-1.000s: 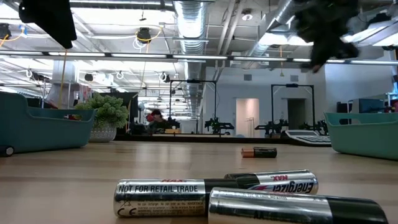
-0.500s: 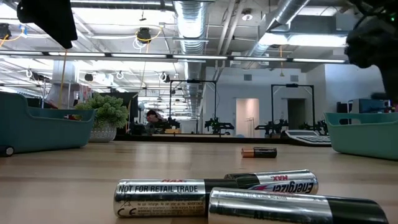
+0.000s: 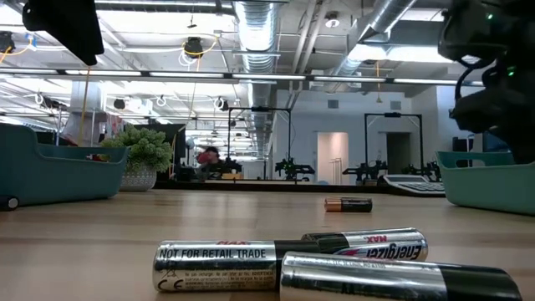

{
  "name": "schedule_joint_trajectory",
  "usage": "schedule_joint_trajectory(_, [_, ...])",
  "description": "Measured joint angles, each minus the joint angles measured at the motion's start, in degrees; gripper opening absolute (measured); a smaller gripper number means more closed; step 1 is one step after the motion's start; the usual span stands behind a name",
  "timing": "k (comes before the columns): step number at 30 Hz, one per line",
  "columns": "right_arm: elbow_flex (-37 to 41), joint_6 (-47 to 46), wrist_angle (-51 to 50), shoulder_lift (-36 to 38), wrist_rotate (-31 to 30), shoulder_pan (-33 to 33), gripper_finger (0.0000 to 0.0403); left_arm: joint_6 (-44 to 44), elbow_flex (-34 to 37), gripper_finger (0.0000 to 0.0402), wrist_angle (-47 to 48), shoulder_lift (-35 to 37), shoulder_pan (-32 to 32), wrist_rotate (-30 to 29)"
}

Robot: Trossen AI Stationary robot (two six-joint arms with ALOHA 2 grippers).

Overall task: Sort batteries
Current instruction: Put the black battery into the green bin

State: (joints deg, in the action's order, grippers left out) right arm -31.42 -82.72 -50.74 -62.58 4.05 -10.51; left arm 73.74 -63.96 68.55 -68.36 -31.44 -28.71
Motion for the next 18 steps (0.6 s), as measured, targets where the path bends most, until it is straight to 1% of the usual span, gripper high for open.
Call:
schedule_joint_trajectory(4, [0.09, 0.08, 0.25, -1.50, 0.00, 0.38, 0.0029, 0.02, 0.00, 0.0153, -0.15, 0.00, 0.00, 0.00])
schedule_joint_trajectory(14, [0.09, 0.09, 0.06, -1.82, -0.07, 0.01, 0.0113, 0.50, 0.00, 0.0153, -0.28, 0.00, 0.00, 0.00])
schedule_joint_trajectory(18, [0.09, 0.11, 0.06, -1.82, -0.07, -0.01, 0.0144, -1.12, 0.00, 0.0153, -0.43, 0.00, 0.00, 0.00])
